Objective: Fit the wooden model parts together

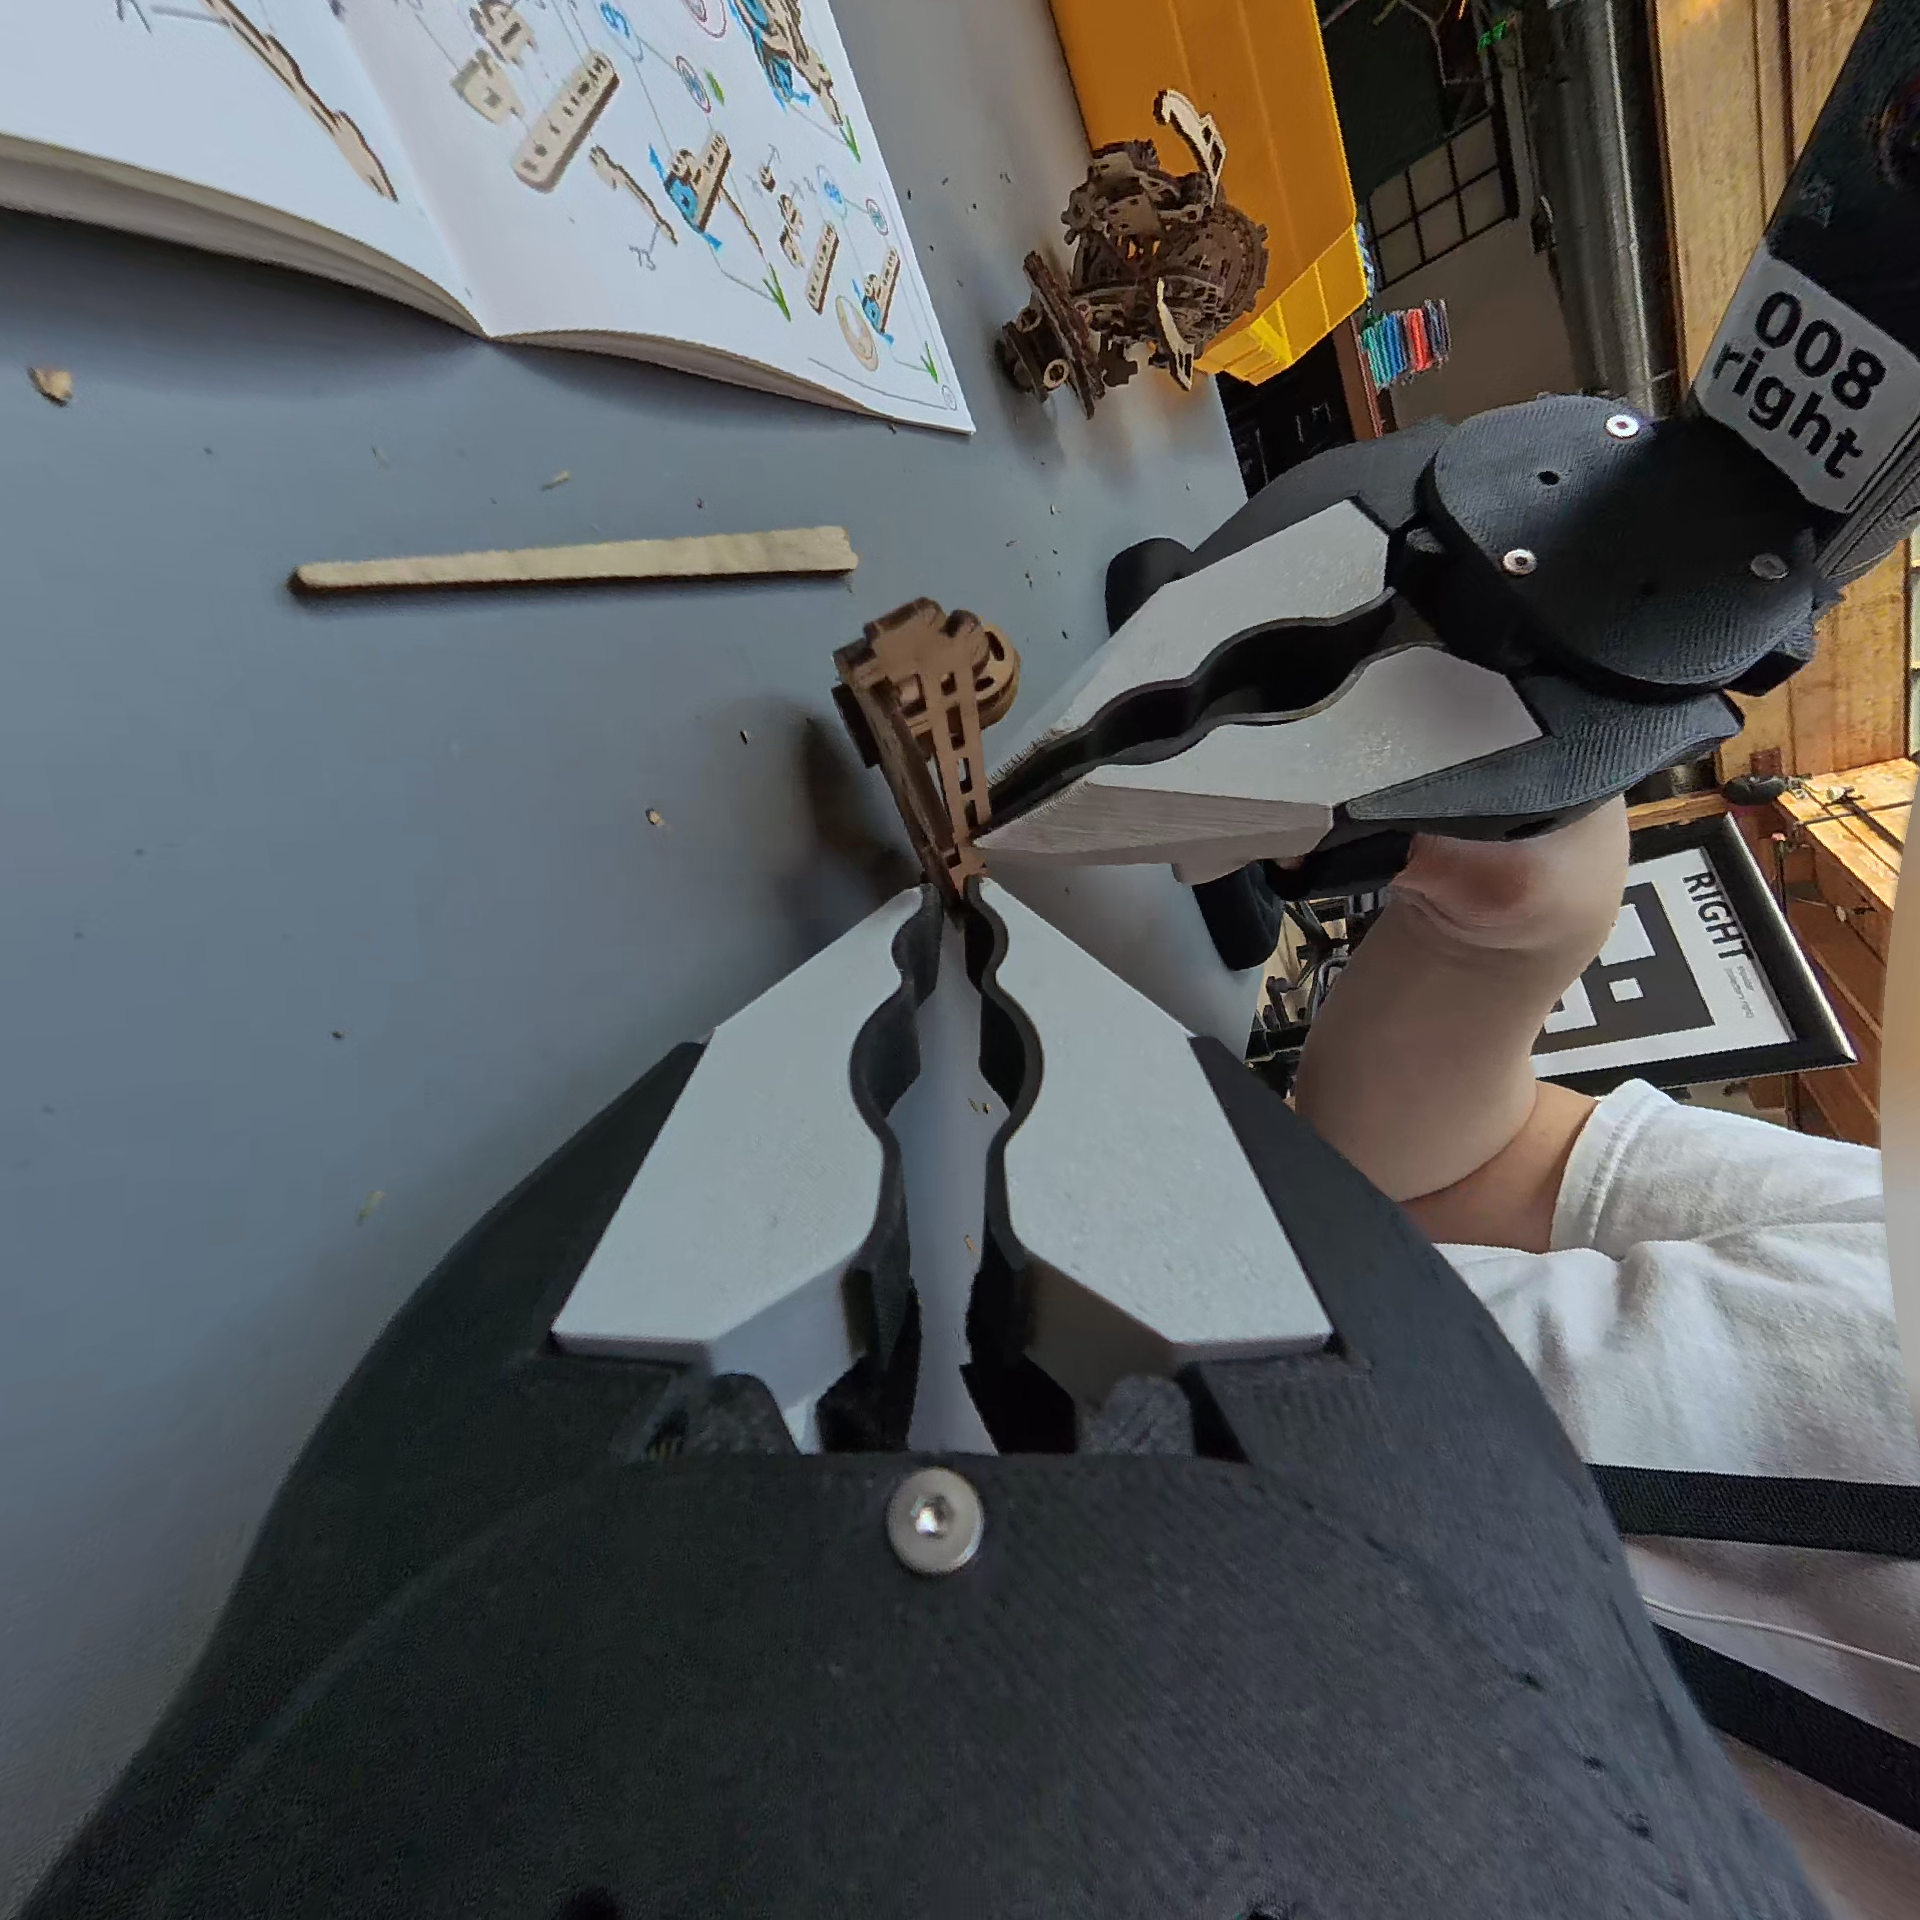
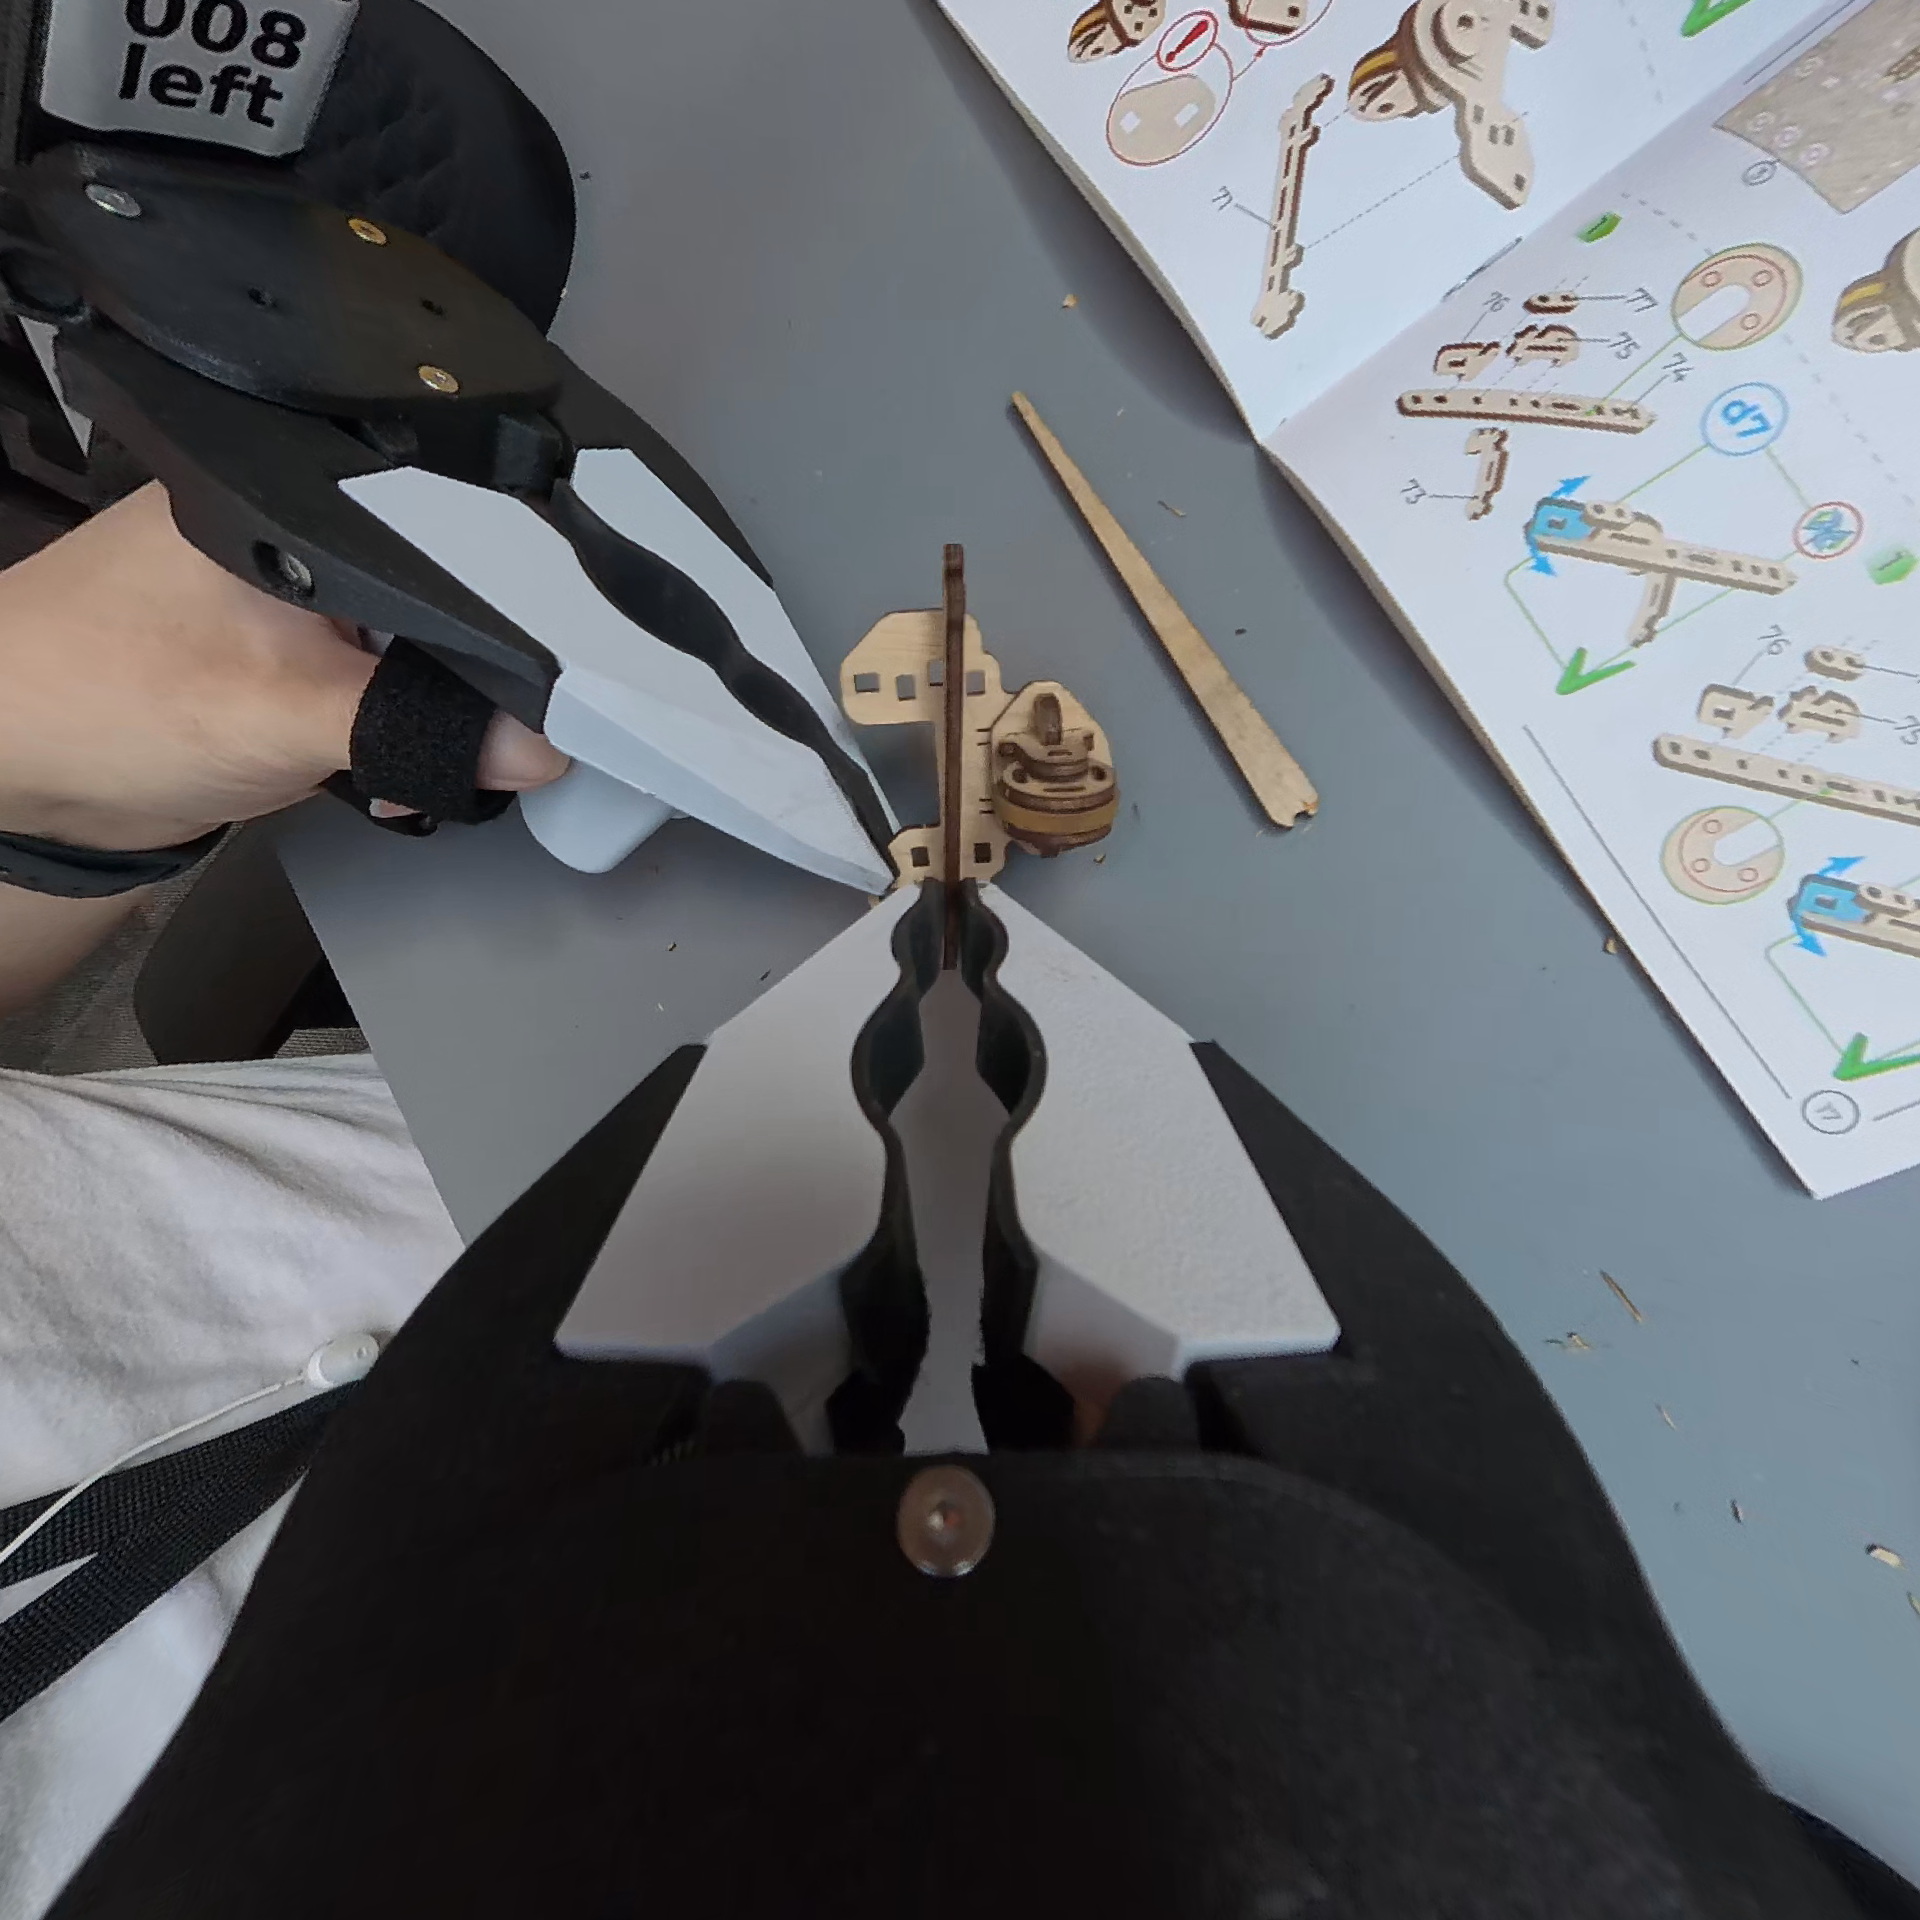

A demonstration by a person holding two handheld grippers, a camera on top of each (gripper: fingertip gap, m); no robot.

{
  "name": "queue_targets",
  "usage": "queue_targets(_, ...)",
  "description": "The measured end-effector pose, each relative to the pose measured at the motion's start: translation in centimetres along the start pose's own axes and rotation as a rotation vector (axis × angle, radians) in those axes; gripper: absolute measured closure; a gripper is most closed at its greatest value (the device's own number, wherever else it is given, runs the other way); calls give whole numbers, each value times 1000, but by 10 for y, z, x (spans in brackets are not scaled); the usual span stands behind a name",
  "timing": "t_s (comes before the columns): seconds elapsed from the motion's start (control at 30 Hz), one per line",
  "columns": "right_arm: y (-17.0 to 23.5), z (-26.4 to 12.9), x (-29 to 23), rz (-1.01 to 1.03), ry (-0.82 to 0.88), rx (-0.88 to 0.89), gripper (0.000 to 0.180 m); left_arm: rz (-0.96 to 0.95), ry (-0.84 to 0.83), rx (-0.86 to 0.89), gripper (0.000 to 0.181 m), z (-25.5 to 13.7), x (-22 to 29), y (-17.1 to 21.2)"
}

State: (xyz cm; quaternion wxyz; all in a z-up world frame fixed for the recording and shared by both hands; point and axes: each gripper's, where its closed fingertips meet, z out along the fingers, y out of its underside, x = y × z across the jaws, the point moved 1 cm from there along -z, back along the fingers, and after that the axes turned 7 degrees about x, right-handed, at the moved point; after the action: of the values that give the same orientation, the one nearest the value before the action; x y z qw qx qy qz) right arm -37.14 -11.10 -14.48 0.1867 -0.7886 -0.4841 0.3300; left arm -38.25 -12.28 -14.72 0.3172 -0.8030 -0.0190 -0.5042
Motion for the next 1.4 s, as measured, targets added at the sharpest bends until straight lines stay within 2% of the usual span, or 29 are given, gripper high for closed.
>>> queue_targets(0.3, -5, -5, -8, -74, -47, -11, 177, -93, 109, 44, 178, -9, 9, -1)
queue_targets(0.77, 2, 3, -8, -32, -72, -24, 177, -114, 66, 14, 176, -9, 4, 4)
queue_targets(0.93, 1, 6, -12, 80, -121, 50, 178, -48, -17, 52, 167, -10, 2, 4)
queue_targets(1.07, 2, 6, -11, 93, -112, 92, 178, 45, -101, 47, 177, -9, -2, 4)
queue_targets(1.4, 4, 3, -11, 57, -86, 111, 178, 111, -98, 36, 178, -7, -1, 4)
